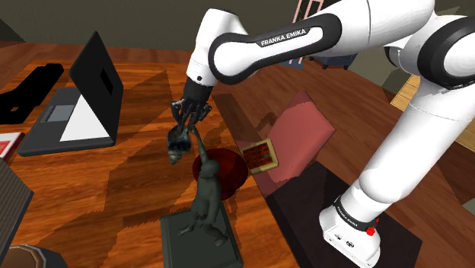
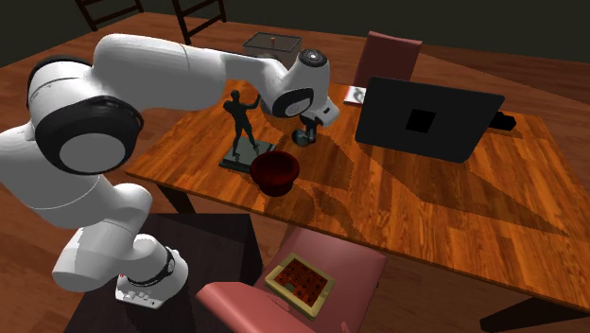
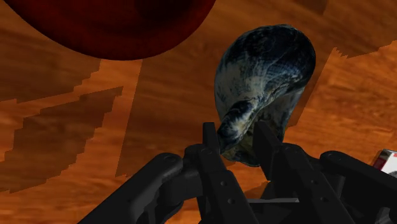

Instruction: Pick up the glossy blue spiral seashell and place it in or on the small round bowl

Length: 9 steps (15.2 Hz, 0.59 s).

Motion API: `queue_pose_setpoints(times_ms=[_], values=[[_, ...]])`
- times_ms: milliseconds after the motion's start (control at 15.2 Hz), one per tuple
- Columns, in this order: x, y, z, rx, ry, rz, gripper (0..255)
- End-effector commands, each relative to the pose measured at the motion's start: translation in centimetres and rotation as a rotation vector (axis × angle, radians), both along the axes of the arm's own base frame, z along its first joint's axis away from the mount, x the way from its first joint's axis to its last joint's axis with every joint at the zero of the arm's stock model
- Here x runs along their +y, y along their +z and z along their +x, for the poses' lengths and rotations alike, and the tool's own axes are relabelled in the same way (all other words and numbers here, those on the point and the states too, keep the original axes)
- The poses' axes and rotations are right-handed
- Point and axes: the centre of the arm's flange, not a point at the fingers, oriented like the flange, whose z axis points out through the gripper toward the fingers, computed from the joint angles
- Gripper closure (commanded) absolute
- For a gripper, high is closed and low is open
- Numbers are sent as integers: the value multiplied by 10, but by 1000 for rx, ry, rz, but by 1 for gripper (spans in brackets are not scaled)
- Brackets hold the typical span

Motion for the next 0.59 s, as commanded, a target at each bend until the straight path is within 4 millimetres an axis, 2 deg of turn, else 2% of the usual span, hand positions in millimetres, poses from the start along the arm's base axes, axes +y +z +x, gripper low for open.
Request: queue_pose_setpoints(times_ms=[0,264,528], values=[[1,10,0,0,0,0,255],[1,31,0,0,0,0,255],[-36,42,-37,0,0,0,255]])
